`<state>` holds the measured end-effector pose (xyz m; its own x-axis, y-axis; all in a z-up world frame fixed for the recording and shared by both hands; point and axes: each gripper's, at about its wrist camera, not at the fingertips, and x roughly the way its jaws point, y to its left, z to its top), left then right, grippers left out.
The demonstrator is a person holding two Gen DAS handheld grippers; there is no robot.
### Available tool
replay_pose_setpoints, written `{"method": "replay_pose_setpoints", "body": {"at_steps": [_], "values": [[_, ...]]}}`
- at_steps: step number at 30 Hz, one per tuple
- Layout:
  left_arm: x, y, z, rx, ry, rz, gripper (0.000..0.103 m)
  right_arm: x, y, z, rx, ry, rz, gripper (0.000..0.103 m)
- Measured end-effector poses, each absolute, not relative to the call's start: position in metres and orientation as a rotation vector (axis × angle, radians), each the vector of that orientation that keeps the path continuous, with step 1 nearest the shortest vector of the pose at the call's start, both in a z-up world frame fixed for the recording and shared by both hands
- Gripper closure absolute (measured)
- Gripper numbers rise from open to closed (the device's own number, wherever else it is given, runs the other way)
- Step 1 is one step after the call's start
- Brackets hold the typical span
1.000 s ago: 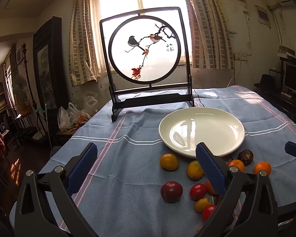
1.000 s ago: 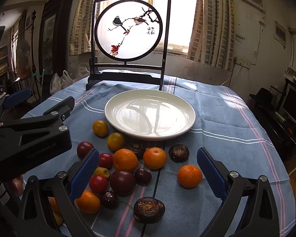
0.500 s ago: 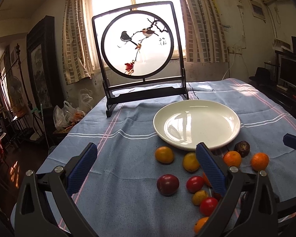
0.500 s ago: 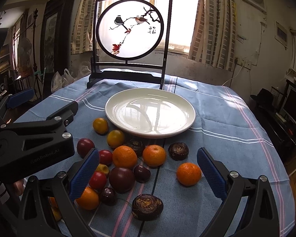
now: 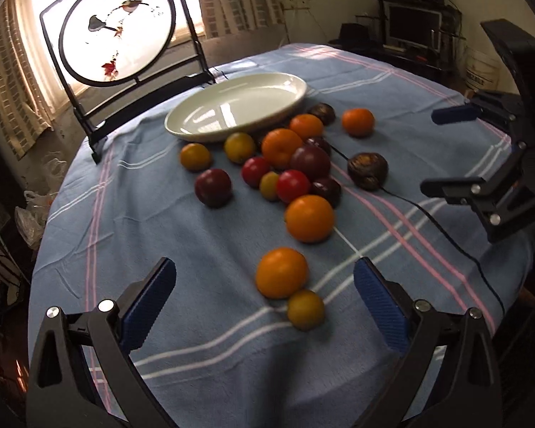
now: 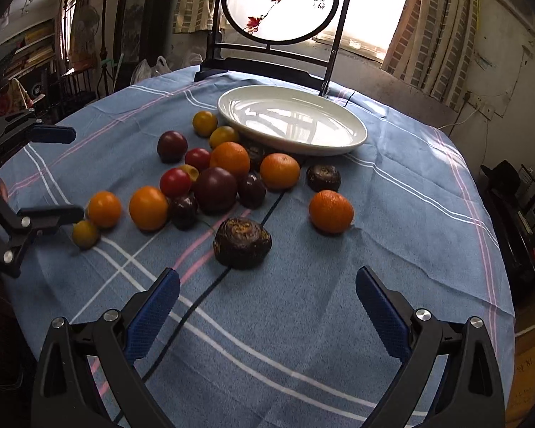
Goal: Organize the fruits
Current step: 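Grasp a small yellow fruit with the left gripper while the right grasps a dark brown fruit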
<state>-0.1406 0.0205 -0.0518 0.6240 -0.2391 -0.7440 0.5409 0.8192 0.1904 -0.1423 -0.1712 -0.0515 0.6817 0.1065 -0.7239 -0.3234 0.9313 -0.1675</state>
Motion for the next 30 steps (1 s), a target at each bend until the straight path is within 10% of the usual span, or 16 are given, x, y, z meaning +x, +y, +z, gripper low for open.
{"method": "replay_pose_setpoints", "body": {"at_steps": [2,5,21,25,30], "values": [[-0.144,0.014,-0.061,0.422,0.803,-0.492,0.006,-0.142,-0.172,-0.052,-0.281,0.803,0.251,0.004],[-0.142,0.010,-0.072,0.402,0.866,-0.517,0.038,-0.141,-0.173,-0.052,-0.277,0.804,0.252,0.004],[-0.133,0.024,-0.081,0.345,0.967,-0.492,0.073,-0.087,-0.167,-0.070,-0.168,0.913,0.287,0.010],[-0.130,0.026,-0.080,0.312,0.962,-0.500,0.079,-0.079,-0.161,-0.080,-0.190,0.964,0.336,0.054],[-0.131,0.029,-0.075,0.302,0.966,-0.534,0.079,-0.086,-0.165,-0.071,-0.190,0.949,0.374,0.058]]}}
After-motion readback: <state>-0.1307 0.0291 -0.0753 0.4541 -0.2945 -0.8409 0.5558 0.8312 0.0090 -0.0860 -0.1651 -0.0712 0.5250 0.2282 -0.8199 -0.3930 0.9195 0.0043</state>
